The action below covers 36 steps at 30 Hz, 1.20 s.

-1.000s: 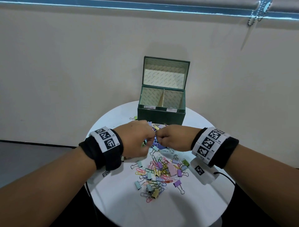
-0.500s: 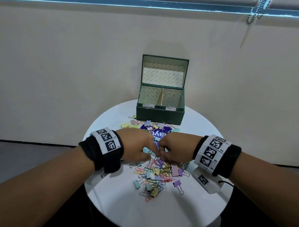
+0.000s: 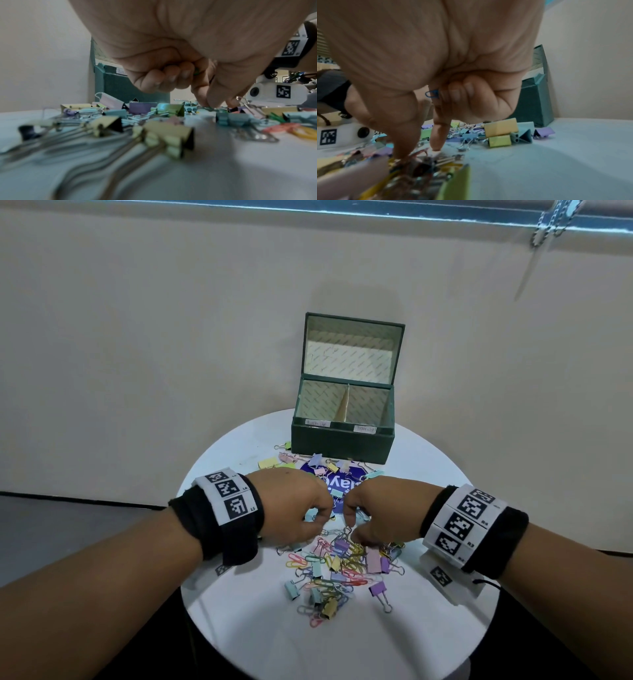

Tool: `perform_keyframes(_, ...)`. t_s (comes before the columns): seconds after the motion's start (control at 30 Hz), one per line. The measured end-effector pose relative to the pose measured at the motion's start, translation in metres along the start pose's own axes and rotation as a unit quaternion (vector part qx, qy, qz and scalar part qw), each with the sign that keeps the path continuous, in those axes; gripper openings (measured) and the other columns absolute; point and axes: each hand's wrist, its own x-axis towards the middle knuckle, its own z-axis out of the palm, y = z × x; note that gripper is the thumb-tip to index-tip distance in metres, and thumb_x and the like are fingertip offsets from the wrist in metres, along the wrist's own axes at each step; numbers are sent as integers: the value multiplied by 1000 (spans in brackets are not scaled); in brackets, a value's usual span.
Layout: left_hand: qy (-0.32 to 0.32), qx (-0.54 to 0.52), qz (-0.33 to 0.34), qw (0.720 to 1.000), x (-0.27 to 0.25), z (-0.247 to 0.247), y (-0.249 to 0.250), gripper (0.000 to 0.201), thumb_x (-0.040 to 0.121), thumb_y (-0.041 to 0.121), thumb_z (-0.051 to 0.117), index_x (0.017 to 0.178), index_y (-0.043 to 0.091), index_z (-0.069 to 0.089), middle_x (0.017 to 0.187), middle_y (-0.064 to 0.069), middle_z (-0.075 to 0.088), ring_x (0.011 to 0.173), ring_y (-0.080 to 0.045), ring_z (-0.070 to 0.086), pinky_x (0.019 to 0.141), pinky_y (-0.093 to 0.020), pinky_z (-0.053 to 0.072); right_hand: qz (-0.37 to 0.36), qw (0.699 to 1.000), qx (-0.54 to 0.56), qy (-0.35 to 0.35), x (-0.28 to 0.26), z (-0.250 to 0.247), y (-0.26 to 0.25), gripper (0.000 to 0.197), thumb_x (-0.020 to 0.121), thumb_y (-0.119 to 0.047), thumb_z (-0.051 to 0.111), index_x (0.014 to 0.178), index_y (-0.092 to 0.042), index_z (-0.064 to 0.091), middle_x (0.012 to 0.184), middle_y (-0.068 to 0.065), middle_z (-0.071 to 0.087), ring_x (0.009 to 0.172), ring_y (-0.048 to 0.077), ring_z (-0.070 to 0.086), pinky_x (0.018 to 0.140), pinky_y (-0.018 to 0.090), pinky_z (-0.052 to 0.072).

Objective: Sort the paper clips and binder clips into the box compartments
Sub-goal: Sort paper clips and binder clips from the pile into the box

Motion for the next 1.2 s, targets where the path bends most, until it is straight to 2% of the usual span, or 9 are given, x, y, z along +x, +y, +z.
perform_keyframes(0.13,-23,1,0,1000,1,0,-1,25,85,58,61,104,43,66,93,24,51,86,-3,50,80,-30,50,17,1000,3,-19,-4,0,-1,31,83,-51,73,96,-24,66,88,-6,61,81,14,56,61,25,38)
perform_keyframes(0.27,-16,1,11,1000,1,0,-2,15,88,47,60,99,43,69,87,23,52,82,-2,51,78,-30,52,7,999,40,-28,-1,3,-1,16,87,-36,73,90,-20,69,74,-10,59,65,5,50,56,22,36)
perform_keyframes(0.43,-2,3,11,1000,2,0,0,7,88,38,55,88,34,60,92,16,60,79,-7,55,74,-34,54,-16,992,120,-37,3,-11,8,7,85,-22,71,78,-22,69,63,-13,62,54,-1,52,62,21,47)
perform_keyframes(0.57,29,-8,15,999,3,2,-4,6,88,37,53,88,33,57,91,15,60,79,-6,54,72,-30,52,7,983,175,53,7,-48,33,8,89,-26,70,85,-19,68,61,-20,61,51,-6,50,58,13,41)
perform_keyframes(0.8,58,-6,19,998,6,7,-10,9,96,39,44,90,33,49,91,16,54,80,-6,50,75,-28,47,110,948,190,229,39,-103,81,15,93,-25,65,88,-11,66,75,1,63,55,11,51,56,23,44)
perform_keyframes(0.93,46,-13,-13,999,9,5,-11,6,101,35,41,97,36,46,96,17,58,83,-8,54,75,-29,48,115,952,190,213,59,-108,84,7,92,-14,62,97,-17,67,93,-2,65,70,11,57,65,25,50)
perform_keyframes(1.03,62,-36,-45,996,12,4,-11,6,103,34,41,98,36,44,92,18,59,78,-6,53,67,-22,42,103,954,203,196,62,-109,83,25,90,-10,61,111,-25,64,106,-5,65,90,13,62,76,27,54)
perform_keyframes(1.13,67,-30,-60,996,12,3,-10,6,104,35,40,98,35,42,89,12,59,76,-10,53,64,-23,40,100,960,189,179,58,-108,79,45,92,-8,51,135,-20,56,134,3,59,115,19,57,98,35,49)
perform_keyframes(1.2,60,-29,-64,996,12,2,-8,6,104,35,39,98,35,42,89,11,58,75,-10,52,64,-23,39,94,963,192,164,55,-105,78,52,93,-3,45,142,-21,50,143,5,54,125,22,53,100,33,45)
